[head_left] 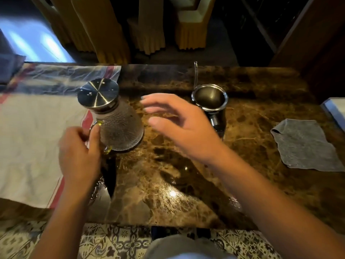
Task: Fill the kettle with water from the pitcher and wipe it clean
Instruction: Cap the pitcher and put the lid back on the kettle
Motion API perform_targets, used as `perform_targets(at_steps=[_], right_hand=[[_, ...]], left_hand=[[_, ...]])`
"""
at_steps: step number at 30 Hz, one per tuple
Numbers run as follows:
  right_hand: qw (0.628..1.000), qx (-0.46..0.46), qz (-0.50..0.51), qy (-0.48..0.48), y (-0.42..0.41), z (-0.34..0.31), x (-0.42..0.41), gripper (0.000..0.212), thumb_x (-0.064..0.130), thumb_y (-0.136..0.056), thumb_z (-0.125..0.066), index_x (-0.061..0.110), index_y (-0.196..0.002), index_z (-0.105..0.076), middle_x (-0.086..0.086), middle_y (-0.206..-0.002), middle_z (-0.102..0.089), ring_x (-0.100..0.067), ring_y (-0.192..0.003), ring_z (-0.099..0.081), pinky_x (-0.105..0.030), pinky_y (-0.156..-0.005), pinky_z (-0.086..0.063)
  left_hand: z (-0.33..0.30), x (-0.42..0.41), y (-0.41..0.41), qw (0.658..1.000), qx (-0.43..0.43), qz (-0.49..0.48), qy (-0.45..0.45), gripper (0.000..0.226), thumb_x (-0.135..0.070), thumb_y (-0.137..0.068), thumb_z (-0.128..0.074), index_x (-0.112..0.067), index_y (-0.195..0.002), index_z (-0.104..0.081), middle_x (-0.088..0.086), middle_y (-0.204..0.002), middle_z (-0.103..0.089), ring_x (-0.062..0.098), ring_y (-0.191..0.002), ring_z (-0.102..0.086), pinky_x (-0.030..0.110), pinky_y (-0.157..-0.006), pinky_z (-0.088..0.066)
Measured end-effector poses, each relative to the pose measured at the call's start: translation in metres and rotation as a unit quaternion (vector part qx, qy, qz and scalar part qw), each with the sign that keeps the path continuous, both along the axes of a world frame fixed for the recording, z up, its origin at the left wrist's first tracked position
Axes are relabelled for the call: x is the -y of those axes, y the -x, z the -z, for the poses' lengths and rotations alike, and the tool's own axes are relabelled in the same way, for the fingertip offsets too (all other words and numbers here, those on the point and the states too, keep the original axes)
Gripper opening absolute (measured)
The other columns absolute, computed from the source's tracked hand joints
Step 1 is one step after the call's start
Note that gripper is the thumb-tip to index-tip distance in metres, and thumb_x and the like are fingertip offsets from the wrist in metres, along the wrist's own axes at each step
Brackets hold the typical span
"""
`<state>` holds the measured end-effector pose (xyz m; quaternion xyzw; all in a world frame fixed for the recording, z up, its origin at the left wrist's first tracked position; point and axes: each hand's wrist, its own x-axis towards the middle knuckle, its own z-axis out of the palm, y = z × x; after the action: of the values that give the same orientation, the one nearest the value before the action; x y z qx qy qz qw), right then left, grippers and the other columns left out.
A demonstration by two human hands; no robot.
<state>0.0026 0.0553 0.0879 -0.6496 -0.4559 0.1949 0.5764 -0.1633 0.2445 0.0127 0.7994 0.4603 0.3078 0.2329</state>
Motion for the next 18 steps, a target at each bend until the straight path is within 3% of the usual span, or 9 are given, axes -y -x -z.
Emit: perform_targets(at_steps=[3, 5, 9, 13, 15, 18], right_hand=[[0.998, -0.043, 0.038, -0.033, -0.022, 0.005, 0.059, 0.028, 0.008, -0.100, -0.063, 0.011, -0.127, -0.069, -0.005, -0.123, -0.073, -0.021, -0.116, -0.071, -0.047, -0.099, -0.059], [0.993, -0.085, 0.065, -0.049, -0.038, 0.012, 0.094, 0.024, 0.006, -0.099, -0.061, 0.010, -0.121, -0.071, -0.008, -0.114, -0.076, -0.023, -0.105, -0.074, -0.043, -0.087, -0.063], [0.984, -0.133, 0.114, -0.012, -0.063, 0.037, 0.149, 0.023, 0.001, -0.102, -0.059, 0.020, -0.107, -0.072, -0.002, -0.105, -0.077, -0.017, -0.084, -0.073, -0.034, -0.066, -0.061], [0.975, -0.093, 0.160, 0.120, -0.076, 0.071, 0.192, 0.021, 0.011, -0.097, -0.071, 0.032, -0.098, -0.073, 0.004, -0.089, -0.072, -0.011, -0.072, -0.064, -0.019, -0.065, -0.052], [0.969, -0.083, 0.154, 0.174, -0.077, 0.088, 0.208, 0.015, 0.018, -0.093, -0.076, 0.032, -0.097, -0.073, -0.002, -0.086, -0.068, -0.018, -0.072, -0.061, -0.024, -0.068, -0.052], [0.960, -0.042, 0.136, 0.243, -0.074, 0.111, 0.223, 0.015, 0.035, -0.085, -0.082, 0.033, -0.091, -0.068, 0.006, -0.076, -0.059, -0.007, -0.063, -0.051, -0.030, -0.064, -0.048]], left_hand=[[-0.012, 0.027, -0.007, 0.992, 0.017, -0.007, -0.123, 0.037, -0.032, -0.100, -0.062, 0.000, -0.117, -0.057, 0.024, -0.120, -0.055, 0.038, -0.115, -0.048, 0.043, -0.097, -0.035], [-0.016, 0.053, -0.019, 0.984, 0.033, 0.043, -0.167, 0.035, -0.025, -0.098, -0.065, 0.001, -0.120, -0.058, 0.026, -0.124, -0.055, 0.036, -0.120, -0.048, 0.033, -0.103, -0.033], [-0.017, 0.115, -0.052, 0.982, 0.046, 0.160, -0.089, 0.033, -0.030, -0.100, -0.060, -0.010, -0.125, -0.064, 0.014, -0.128, -0.055, 0.023, -0.124, -0.048, 0.013, -0.104, -0.030], [-0.014, 0.162, -0.084, 0.971, 0.080, 0.223, -0.032, 0.032, -0.036, -0.101, -0.058, -0.019, -0.127, -0.066, -0.001, -0.125, -0.060, 0.019, -0.119, -0.056, 0.027, -0.102, -0.043], [-0.015, 0.179, -0.098, 0.964, 0.096, 0.248, 0.010, 0.032, -0.034, -0.103, -0.059, -0.026, -0.134, -0.060, -0.007, -0.121, -0.064, 0.011, -0.118, -0.060, 0.029, -0.100, -0.047], [-0.014, 0.198, -0.116, 0.957, 0.099, 0.263, 0.072, 0.036, -0.037, -0.102, -0.058, -0.035, -0.138, -0.054, -0.022, -0.121, -0.062, 0.001, -0.117, -0.061, 0.016, -0.097, -0.047]])
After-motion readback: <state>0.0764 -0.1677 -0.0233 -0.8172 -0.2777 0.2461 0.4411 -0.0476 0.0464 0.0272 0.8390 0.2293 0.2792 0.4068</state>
